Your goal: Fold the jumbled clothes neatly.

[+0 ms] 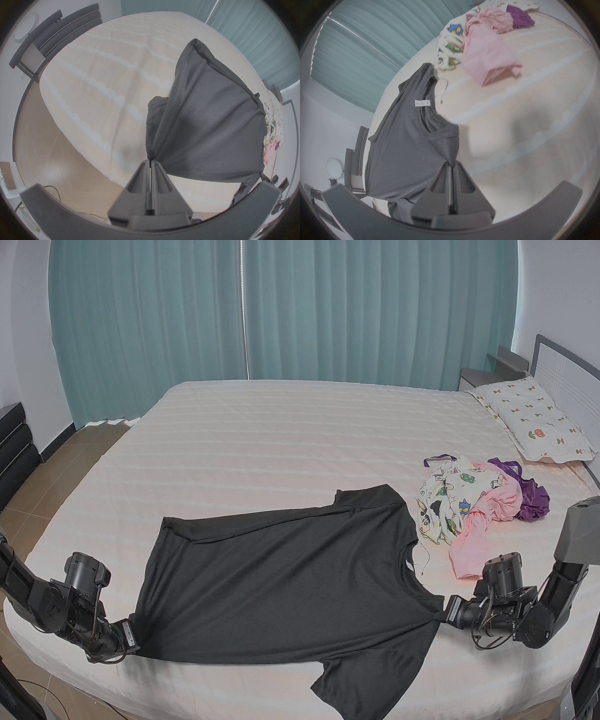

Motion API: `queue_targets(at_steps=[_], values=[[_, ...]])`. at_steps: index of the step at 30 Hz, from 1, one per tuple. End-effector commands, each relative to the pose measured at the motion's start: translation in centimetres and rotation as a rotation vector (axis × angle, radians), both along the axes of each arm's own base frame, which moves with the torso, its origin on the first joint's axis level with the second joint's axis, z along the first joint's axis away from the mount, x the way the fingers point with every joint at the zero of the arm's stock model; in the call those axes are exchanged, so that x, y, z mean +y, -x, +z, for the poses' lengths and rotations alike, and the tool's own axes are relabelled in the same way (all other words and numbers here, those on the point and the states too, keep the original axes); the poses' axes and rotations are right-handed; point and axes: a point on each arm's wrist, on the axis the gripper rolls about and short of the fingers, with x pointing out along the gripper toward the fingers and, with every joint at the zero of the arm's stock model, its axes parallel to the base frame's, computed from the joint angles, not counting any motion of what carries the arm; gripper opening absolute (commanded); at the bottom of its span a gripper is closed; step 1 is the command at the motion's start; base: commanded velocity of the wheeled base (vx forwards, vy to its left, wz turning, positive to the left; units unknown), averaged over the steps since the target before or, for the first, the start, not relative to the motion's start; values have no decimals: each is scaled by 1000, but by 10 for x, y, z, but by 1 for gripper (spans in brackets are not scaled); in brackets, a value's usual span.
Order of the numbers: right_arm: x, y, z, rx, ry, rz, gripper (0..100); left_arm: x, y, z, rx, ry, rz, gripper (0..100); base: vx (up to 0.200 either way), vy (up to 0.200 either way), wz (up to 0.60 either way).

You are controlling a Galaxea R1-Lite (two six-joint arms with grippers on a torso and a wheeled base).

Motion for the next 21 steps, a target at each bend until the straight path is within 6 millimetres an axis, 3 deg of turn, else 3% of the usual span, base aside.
queue_targets(at_steps=[1,7,9,21], values=[[-26,10,12,-32,36,-43,0,0,12,-6,40,-2,-3,0,0,0,0],[-39,13,17,-48,66,-58,0,-1,15,-5,40,-2,-6,0,0,0,0],[-50,23,14,-27,111,-43,0,-4,18,-7,51,-3,-22,0,0,0,0],[-33,20,0,16,104,30,0,-4,17,-6,43,-1,-24,0,0,0,0]])
